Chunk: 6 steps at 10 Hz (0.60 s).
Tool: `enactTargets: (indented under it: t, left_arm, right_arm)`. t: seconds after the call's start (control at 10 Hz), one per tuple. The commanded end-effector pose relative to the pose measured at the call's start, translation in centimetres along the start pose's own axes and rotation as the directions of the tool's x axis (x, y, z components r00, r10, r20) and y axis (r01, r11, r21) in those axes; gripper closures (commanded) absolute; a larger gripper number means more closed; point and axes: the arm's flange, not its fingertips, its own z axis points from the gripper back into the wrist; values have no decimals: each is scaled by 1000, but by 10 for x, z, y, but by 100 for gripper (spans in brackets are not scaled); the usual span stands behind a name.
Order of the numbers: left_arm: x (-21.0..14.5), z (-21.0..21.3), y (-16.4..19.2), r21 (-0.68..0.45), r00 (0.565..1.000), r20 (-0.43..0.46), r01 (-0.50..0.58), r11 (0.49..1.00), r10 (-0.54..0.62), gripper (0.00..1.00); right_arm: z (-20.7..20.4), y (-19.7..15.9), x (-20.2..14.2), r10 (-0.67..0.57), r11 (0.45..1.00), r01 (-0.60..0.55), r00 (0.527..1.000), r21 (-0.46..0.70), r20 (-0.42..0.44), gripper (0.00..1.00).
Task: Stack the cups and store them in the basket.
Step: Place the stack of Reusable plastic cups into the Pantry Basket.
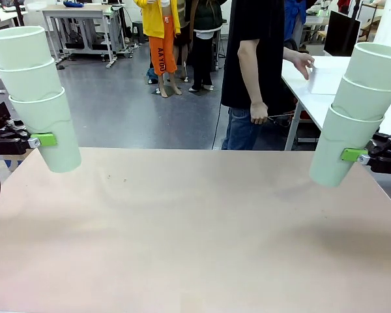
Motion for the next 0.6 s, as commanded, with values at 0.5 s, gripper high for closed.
enactTargets:
  t: [0.5]
  left_arm:
    - [3, -1, -1, -2, 1000, 10, 9, 1000, -9, 13]
  right_arm:
    - [1, 1, 3, 9, 1000, -9, 1000, 1, 6, 14]
